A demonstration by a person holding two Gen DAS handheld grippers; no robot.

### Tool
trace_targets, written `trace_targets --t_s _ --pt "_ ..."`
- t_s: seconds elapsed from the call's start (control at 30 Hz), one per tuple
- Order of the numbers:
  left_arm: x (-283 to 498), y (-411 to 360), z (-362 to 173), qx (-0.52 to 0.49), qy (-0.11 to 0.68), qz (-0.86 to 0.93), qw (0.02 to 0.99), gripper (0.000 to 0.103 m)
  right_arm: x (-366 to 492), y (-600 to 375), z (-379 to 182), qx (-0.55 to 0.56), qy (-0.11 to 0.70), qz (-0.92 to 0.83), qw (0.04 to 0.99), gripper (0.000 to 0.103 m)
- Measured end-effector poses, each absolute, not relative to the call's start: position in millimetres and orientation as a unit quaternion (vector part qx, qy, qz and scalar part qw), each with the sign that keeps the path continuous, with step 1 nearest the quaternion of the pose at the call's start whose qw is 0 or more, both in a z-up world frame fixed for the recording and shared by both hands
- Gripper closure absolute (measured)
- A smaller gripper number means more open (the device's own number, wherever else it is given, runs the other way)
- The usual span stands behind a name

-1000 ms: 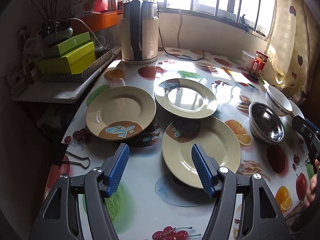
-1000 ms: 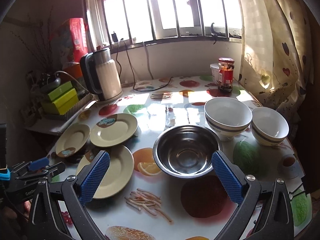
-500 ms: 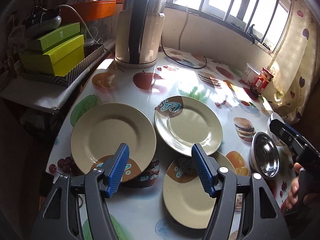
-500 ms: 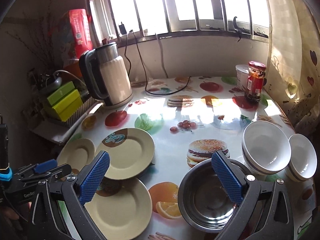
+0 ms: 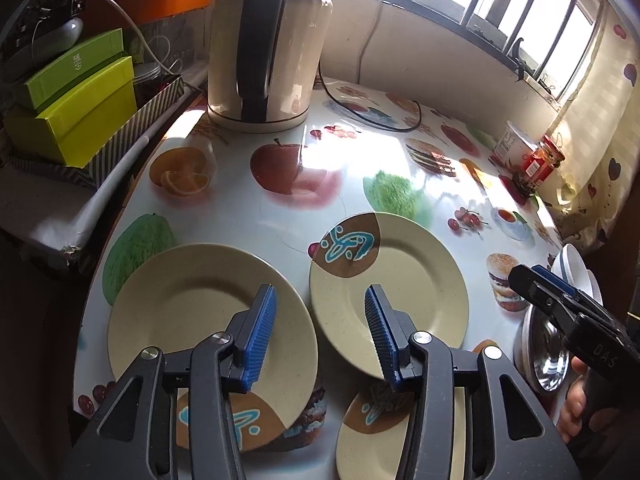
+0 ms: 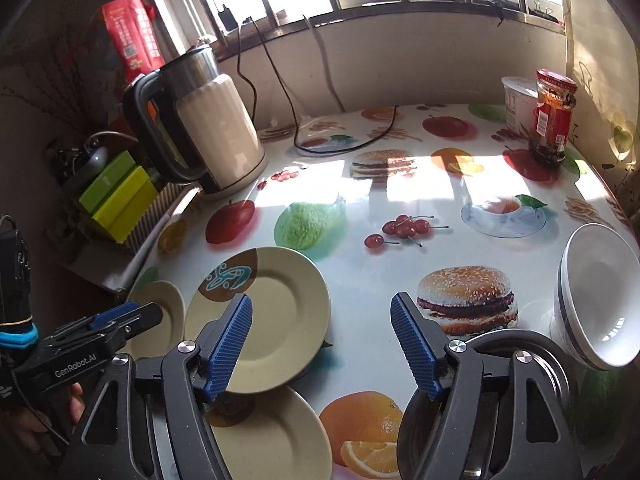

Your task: Organize plates and bowls

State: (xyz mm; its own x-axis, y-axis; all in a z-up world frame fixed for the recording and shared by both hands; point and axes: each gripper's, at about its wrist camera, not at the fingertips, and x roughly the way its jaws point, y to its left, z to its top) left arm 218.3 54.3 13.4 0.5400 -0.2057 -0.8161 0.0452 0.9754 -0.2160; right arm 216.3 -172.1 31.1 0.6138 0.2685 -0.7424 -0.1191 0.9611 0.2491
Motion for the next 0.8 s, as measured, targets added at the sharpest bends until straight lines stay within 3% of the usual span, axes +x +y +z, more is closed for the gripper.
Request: trace_targets --t_s 0.13,0.23,0.8 --pt "230.8 47.8 5.9 -0.070 0.481 -0.082 0.870 0.062 225.3 -166.1 18.5 0.079 0.438 0.111 0.889 0.047" --pt "240.6 45.4 -1.0 -0.070 0.491 -0.089 0.863 0.075 231.4 -163.7 12.2 0.081 0.445 0.111 0.885 0.050" --pt "264.1 42.9 -18.9 -0.061 0.510 -0.100 0.852 0.075 251.9 -160.6 -16.6 0.099 0.484 0.108 0.863 0.062"
